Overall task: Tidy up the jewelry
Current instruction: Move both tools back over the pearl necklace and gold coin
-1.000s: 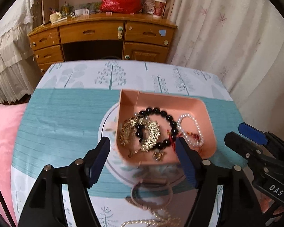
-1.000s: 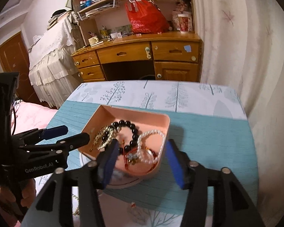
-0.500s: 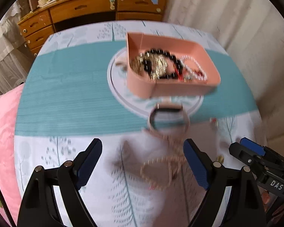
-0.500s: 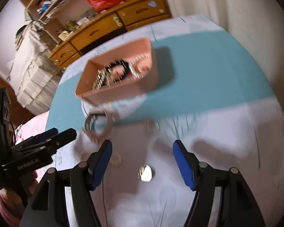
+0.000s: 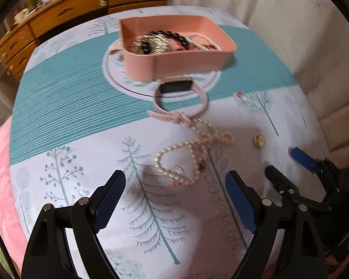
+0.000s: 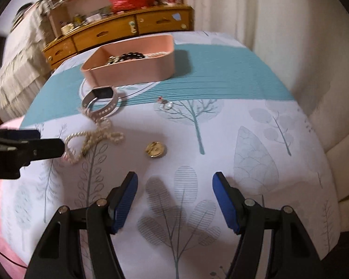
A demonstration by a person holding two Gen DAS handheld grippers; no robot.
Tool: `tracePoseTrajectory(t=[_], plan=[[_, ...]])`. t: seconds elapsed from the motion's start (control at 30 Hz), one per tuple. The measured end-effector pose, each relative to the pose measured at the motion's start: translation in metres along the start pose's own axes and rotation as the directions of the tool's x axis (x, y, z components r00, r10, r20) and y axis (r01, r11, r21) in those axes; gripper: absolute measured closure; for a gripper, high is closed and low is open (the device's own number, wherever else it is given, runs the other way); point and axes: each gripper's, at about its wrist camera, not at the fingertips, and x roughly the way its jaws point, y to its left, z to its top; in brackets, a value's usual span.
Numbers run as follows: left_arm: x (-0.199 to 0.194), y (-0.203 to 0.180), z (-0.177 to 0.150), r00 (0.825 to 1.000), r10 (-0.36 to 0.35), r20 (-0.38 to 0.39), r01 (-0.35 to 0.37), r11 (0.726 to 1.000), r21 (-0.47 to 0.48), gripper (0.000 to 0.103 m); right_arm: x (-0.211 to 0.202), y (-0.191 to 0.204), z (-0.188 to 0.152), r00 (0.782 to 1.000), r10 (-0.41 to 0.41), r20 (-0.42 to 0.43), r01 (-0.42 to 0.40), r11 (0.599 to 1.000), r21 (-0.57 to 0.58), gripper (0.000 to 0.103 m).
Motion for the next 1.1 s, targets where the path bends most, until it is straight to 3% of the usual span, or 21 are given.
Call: tracePoseTrajectory(t=[0.2,0.47,0.57,0.67,0.83,0.97,1.0,1.1], plan=[[0.012,-0.014,0.002,0.998,-0.055,0.009,0.054,0.995,0.086,0.017,-0.003,0.019,-0.008,0.997,-0.002,0.072,0.01,0.993,-0.118,0.036],[0.024,-0.03,0.011,0.996,-0.068,0.059,0.054,0.975,0.214,0.02,0.003,0.028,-0.004,0.993,-0.03,0.116,0.05,0.983,-0.176,0.036],[0.03,-0.034,0.015,0.996,-0.074,0.048,0.061,0.97,0.237,0.029,0.006,0.024,-0.002,0.992,-0.033,0.118,0.053,0.983,-0.175,0.038],[0.031,-0.037,0.018,0.996,-0.068,0.059,0.051,0.965,0.256,0.036,0.011,0.021,0.0,0.994,-0.029,0.108,0.047,0.985,-0.168,0.046],[0.036,-0.039,0.022,0.996,-0.064,0.06,0.045,0.959,0.278,0.065,0.015,0.015,0.004,0.995,-0.001,0.098,0.016,0.988,-0.152,0.054],[0.037,-0.037,0.024,0.996,-0.049,0.07,0.028,0.961,0.274,0.081,0.016,0.014,0.006,0.996,0.023,0.09,-0.009,0.989,-0.147,0.055],[0.037,-0.035,0.024,0.996,-0.05,0.072,0.029,0.964,0.265,0.092,0.016,0.014,0.006,0.996,0.03,0.087,-0.018,0.989,-0.146,0.056],[0.038,-0.028,0.027,0.995,-0.077,0.066,0.059,0.97,0.234,0.094,0.016,0.014,0.006,0.995,0.053,0.081,-0.04,0.988,-0.151,0.062]])
